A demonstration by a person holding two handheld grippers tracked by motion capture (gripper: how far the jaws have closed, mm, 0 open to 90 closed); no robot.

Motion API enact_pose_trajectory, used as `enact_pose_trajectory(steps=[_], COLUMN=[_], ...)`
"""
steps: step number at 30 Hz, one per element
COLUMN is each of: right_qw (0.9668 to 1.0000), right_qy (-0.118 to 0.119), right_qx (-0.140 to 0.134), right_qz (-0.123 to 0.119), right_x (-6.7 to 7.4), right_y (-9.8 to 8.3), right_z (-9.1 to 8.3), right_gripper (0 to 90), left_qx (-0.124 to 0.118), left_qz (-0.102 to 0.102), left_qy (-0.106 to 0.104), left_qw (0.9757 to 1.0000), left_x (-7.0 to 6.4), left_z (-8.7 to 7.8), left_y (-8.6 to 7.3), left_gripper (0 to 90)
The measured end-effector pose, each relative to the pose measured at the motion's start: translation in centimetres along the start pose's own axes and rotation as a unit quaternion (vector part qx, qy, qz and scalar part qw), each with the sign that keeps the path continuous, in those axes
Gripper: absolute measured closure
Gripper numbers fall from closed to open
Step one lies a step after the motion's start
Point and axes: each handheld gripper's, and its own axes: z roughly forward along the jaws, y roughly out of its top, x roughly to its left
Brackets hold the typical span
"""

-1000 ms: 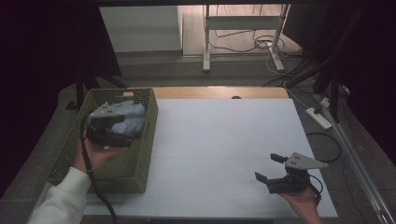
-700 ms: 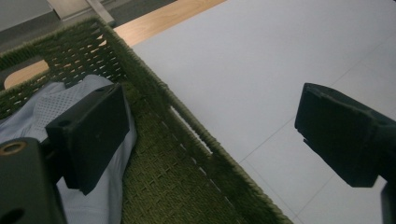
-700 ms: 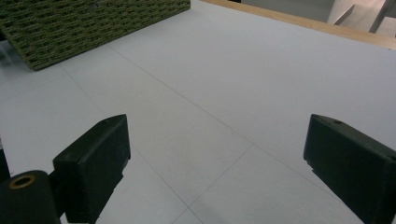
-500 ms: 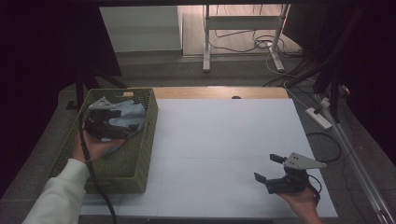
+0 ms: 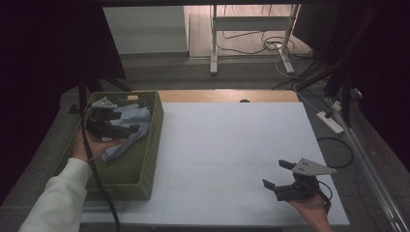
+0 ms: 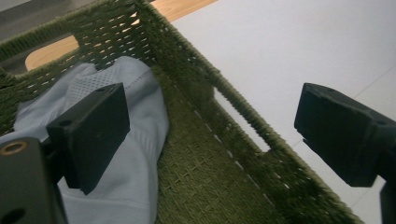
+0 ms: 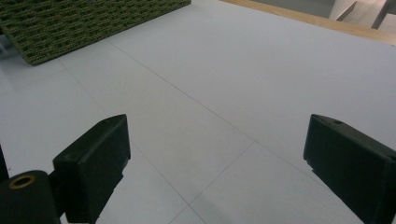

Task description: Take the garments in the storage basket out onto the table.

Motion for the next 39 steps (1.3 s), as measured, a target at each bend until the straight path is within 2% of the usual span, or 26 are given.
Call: enact_pose_trajectory(steps=[13, 16, 19, 39], right_qw=[1.0000, 1.0000, 1.0000, 0.9999], right_qy=[0.000, 0.000, 0.002, 0.000], right_qx=[0.006, 0.005, 0.003, 0.015], right_qz=[0.000, 0.002, 0.004, 0.002], right_x=[0.0, 0.0, 0.0, 0.0], right_y=[-0.1, -0.1, -0.1, -0.3], right_z=[0.1, 0.2, 0.2, 0.6], right_gripper=[7.6, 7.6, 7.6, 7.6], left_qx=[0.019, 0.019, 0.024, 0.041], left_qz=[-0.014, -0.026, -0.030, -0.050], left_qy=[0.010, 0.008, 0.008, 0.018], left_qw=[0.9997, 0.9994, 0.9992, 0.9977], left_x=[2.2, 2.8, 3.3, 5.6], left_z=[1.2, 1.6, 2.0, 3.3], left_y=[-0.1, -0.2, -0.3, -0.8], left_gripper=[10.4, 10.6, 10.6, 10.9])
